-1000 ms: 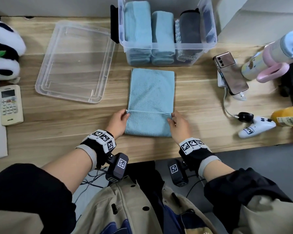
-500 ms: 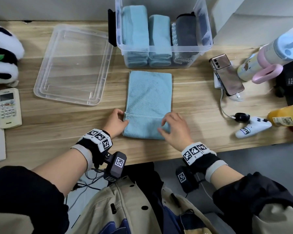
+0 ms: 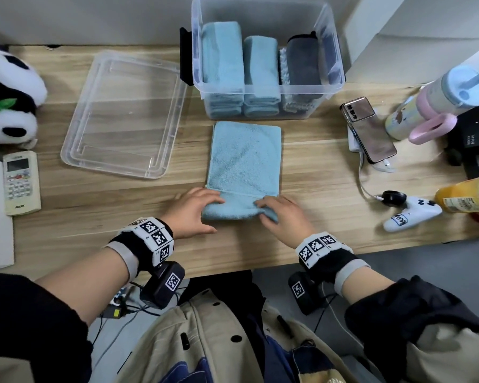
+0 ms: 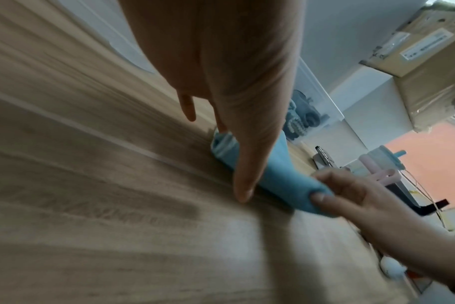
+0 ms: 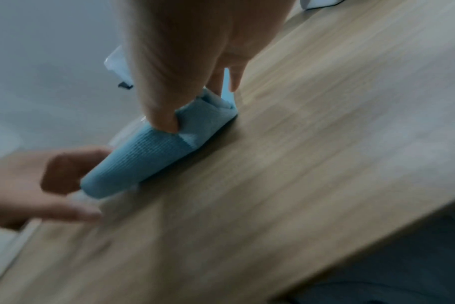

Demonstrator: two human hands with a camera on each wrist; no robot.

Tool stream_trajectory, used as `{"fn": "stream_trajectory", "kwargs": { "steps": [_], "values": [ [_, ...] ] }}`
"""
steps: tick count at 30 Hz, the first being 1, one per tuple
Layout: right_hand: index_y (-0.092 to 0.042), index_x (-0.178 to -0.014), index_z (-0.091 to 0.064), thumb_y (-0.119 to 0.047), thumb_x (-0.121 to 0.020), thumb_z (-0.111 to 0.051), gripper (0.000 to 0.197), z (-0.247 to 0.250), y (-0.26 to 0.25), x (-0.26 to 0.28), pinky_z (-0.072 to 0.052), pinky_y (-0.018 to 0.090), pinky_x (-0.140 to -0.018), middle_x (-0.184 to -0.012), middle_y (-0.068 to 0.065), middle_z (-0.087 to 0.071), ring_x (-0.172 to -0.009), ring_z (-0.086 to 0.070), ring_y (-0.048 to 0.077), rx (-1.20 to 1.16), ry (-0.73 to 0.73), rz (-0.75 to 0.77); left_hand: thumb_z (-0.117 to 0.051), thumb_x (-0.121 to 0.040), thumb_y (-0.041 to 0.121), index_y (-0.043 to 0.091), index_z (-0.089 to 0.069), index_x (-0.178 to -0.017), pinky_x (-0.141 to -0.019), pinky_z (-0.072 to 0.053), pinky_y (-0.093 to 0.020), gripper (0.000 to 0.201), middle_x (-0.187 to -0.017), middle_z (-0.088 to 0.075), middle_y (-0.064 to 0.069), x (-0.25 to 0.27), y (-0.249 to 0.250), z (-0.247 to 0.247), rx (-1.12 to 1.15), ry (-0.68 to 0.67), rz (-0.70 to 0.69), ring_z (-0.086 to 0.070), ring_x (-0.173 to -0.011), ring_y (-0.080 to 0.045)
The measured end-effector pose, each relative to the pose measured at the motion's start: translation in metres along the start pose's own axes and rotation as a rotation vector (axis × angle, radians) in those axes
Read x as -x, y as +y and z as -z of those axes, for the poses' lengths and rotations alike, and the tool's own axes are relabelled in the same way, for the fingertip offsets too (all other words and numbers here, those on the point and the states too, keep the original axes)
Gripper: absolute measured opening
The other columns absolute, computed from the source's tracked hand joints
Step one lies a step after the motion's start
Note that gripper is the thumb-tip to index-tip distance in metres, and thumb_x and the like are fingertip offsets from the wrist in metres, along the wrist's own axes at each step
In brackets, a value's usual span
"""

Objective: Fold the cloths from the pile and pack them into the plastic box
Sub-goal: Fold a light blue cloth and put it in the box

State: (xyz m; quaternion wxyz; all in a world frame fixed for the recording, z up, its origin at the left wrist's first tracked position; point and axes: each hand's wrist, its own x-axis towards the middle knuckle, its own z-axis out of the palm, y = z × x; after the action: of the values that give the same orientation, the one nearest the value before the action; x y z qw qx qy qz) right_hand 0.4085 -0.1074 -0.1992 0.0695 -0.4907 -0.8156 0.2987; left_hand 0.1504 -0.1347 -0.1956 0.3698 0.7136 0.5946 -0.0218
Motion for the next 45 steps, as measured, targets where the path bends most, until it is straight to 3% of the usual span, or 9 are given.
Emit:
{"fn": "stream_trajectory", "kwargs": {
  "steps": [3, 6, 11, 16, 24, 27, 34, 40, 45],
  "values": [
    [-0.030, -0.100, -0.057, -0.038, -0.085, -0.058, 0.016, 0.009, -0.002, -0.008, -0.050, 0.038, -0.084, -0.095, -0.008, -0.068, -0.089, -0.062, 0.015, -0.245, -0.014, -0.158, -0.069, -0.074, 0.027, 0.031, -0.054, -0.126, -0.108, -0.029, -0.047, 0.055, -0.140, -0.046, 0.012, -0.006, 0.000, -0.002, 0.045, 0.103, 0.018, -0.036, -0.131, -0.016],
    [-0.030, -0.107, -0.055, -0.047, -0.076, -0.067, 0.037, 0.013, 0.008, -0.011, -0.047, 0.031, -0.088, -0.107, -0.013, -0.065, -0.097, -0.059, 0.010, -0.192, -0.075, -0.153, -0.062, -0.078, 0.016, 0.018, -0.067, -0.110, -0.102, -0.037, -0.037, 0.032, -0.120, -0.064, 0.002, -0.014, 0.002, -0.001, 0.229, 0.276, 0.033, -0.049, -0.115, -0.022],
    [-0.017, -0.110, -0.064, -0.020, -0.081, -0.067, 0.029, 0.014, 0.022, -0.014, -0.042, 0.037, -0.092, -0.104, 0.002, -0.069, -0.099, -0.061, 0.027, -0.044, 0.012, -0.199, -0.060, -0.086, 0.027, 0.023, -0.062, -0.096, -0.077, -0.041, -0.030, 0.011, -0.093, -0.064, -0.003, -0.024, 0.009, 0.010, 0.429, 0.301, 0.135, -0.057, -0.093, -0.023],
    [-0.015, -0.115, -0.064, -0.021, -0.087, -0.061, 0.029, 0.007, 0.021, -0.024, -0.046, 0.045, -0.089, -0.100, 0.012, -0.070, -0.096, -0.061, 0.031, -0.193, 0.125, -0.386, -0.068, -0.079, 0.040, 0.023, -0.057, -0.118, -0.092, -0.048, -0.035, 0.043, -0.114, -0.066, 0.002, -0.033, -0.002, 0.014, 0.438, 0.223, 0.196, -0.060, -0.104, -0.018],
    [-0.013, -0.096, -0.060, -0.037, -0.092, -0.053, 0.026, -0.005, 0.016, -0.041, -0.045, 0.034, -0.065, -0.076, 0.001, -0.063, -0.073, -0.056, 0.025, -0.224, 0.247, -0.542, -0.057, -0.089, 0.039, 0.008, -0.061, -0.109, -0.084, -0.050, -0.034, 0.037, -0.106, -0.069, -0.009, -0.049, -0.007, 0.009, 0.463, 0.277, 0.377, -0.064, -0.096, -0.024],
    [-0.013, -0.094, -0.059, -0.042, -0.092, -0.053, 0.029, -0.003, 0.014, -0.048, -0.046, 0.033, -0.067, -0.086, 0.005, -0.069, -0.080, -0.061, 0.027, -0.206, 0.231, -0.605, -0.057, -0.090, 0.036, 0.008, -0.059, -0.097, -0.073, -0.042, -0.028, 0.029, -0.104, -0.068, -0.012, -0.055, -0.002, 0.011, 0.414, 0.300, 0.427, -0.061, -0.087, -0.026],
    [-0.014, -0.094, -0.051, -0.040, -0.086, -0.062, 0.029, 0.005, 0.008, -0.059, -0.041, 0.027, -0.066, -0.086, 0.001, -0.063, -0.088, -0.062, 0.025, -0.172, 0.192, -0.726, -0.058, -0.089, 0.038, 0.011, -0.060, -0.101, -0.083, -0.050, -0.037, 0.029, -0.092, -0.063, -0.006, -0.056, 0.003, 0.015, 0.368, 0.255, 0.515, -0.061, -0.091, -0.028],
    [-0.010, -0.107, -0.044, -0.032, -0.080, -0.070, 0.043, 0.018, 0.009, -0.060, -0.043, 0.032, -0.070, -0.097, 0.008, -0.063, -0.090, -0.060, 0.028, -0.064, 0.249, -0.556, -0.061, -0.087, 0.028, 0.015, -0.045, -0.066, -0.069, -0.035, -0.029, 0.029, -0.085, -0.056, -0.010, -0.059, 0.001, 0.025, 0.364, 0.104, 0.534, -0.050, -0.079, -0.023],
    [-0.022, -0.128, -0.046, -0.043, -0.079, -0.064, 0.056, 0.018, 0.012, -0.031, -0.030, 0.040, -0.108, -0.138, -0.003, -0.047, -0.128, -0.040, 0.017, 0.266, 0.036, -0.026, -0.069, -0.079, 0.025, 0.009, -0.049, -0.110, -0.084, -0.043, -0.033, 0.040, -0.106, -0.054, -0.008, -0.040, -0.002, 0.026, 0.330, 0.248, 0.483, -0.052, -0.097, -0.024]
  ]
}}
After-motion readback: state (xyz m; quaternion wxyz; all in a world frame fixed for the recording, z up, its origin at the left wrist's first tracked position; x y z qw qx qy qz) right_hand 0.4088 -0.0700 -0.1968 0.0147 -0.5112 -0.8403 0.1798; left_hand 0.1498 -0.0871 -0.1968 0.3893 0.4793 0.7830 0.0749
